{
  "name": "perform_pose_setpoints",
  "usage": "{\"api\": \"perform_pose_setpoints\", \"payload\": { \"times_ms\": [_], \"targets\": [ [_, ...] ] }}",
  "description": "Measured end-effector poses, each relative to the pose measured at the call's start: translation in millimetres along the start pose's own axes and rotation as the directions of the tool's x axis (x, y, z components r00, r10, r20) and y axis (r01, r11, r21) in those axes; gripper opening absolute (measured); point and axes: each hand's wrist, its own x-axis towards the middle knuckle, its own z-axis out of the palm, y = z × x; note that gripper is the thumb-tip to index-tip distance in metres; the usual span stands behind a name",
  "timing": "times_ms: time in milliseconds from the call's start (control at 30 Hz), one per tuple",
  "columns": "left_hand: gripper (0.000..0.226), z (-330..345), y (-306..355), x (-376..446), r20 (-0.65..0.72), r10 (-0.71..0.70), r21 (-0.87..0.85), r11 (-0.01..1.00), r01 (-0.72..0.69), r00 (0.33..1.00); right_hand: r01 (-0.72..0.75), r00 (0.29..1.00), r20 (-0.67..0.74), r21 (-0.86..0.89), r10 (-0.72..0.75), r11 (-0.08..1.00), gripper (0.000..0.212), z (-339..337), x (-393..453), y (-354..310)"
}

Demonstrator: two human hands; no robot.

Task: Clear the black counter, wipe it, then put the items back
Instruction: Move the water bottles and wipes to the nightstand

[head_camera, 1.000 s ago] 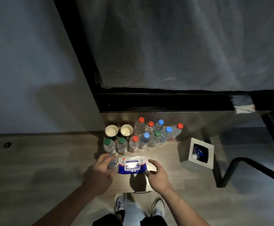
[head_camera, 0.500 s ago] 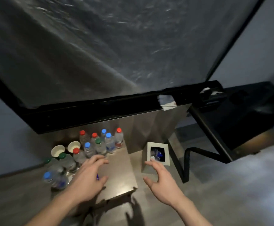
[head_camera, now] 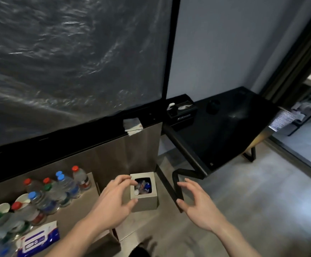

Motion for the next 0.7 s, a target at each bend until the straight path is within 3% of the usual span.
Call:
{"api": "perform_pose_setpoints", "payload": {
  "times_ms": [300,700],
  "targets": [
    [0.049,36,59,105,0.073,0.025,0.034,0.999,-0.027,0.997,-0.015,1.0,-0.002,0.004,0.015,1.0,0.058,-85,46,52],
    [0.058,82,114,290,0.103,-0.047,-0.065,0.996,0.054,0.994,-0.024,0.996,0.086,-0.007,0.024,1.0,0.063,-208,213,115]
  ]
}}
